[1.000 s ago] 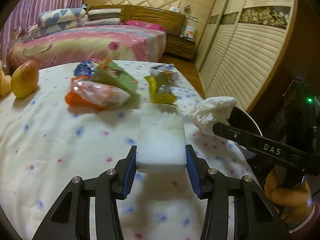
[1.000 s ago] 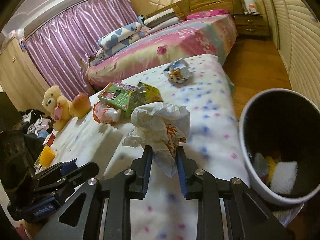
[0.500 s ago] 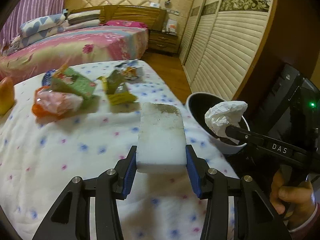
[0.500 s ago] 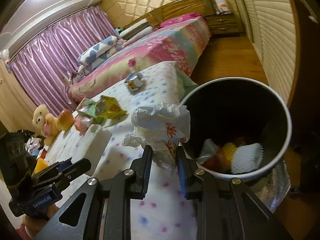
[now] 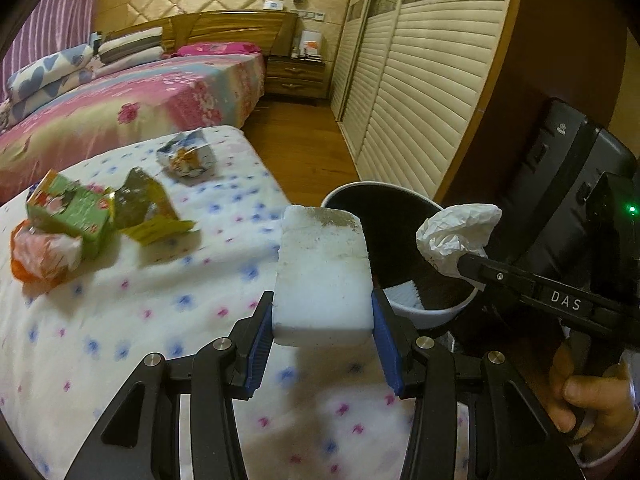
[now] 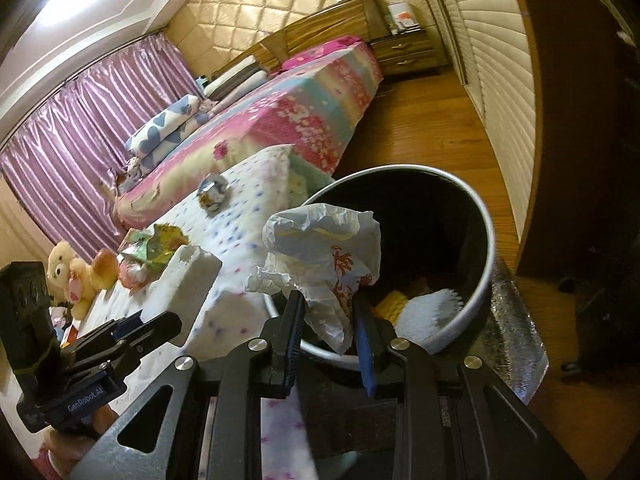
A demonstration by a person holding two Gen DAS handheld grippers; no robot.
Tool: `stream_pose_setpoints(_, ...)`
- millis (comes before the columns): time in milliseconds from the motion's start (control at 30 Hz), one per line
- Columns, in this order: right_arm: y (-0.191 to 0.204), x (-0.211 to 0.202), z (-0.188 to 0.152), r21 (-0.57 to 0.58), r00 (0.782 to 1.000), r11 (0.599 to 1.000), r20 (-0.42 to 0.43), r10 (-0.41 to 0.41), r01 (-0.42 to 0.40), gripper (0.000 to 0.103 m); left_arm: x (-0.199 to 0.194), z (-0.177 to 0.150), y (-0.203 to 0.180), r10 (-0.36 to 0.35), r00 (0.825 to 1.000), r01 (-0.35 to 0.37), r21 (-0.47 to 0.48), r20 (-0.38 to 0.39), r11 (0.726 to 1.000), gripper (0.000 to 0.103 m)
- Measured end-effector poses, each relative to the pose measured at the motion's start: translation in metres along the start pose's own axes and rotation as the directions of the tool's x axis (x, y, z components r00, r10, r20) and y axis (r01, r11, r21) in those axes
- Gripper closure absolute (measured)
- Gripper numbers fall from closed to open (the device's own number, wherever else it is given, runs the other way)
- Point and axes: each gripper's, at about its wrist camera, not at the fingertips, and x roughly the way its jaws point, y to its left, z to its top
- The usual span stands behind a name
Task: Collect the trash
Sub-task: 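Carry the foam block and tissue with both tools over the black bin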
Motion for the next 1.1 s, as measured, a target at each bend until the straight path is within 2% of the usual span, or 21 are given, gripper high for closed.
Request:
stream_pose_setpoints(533,-0.031,0.004,0.016,0.047,0.998,0.997,0.012,-0.06,0.06,0.076,0.043,0.027,-0.031,-0.027,0.999,0.029,0.056,-0.034,0.998,0.057)
stream_pose_setpoints(1100,-0.046,0.02,0.032,0.059,0.996,0.994,-0.009,-0.092,0.092,0.075,0.076,0.044,-0.044,-0.033,0.998,0.036,0.063,-0.052,0.997,0.056)
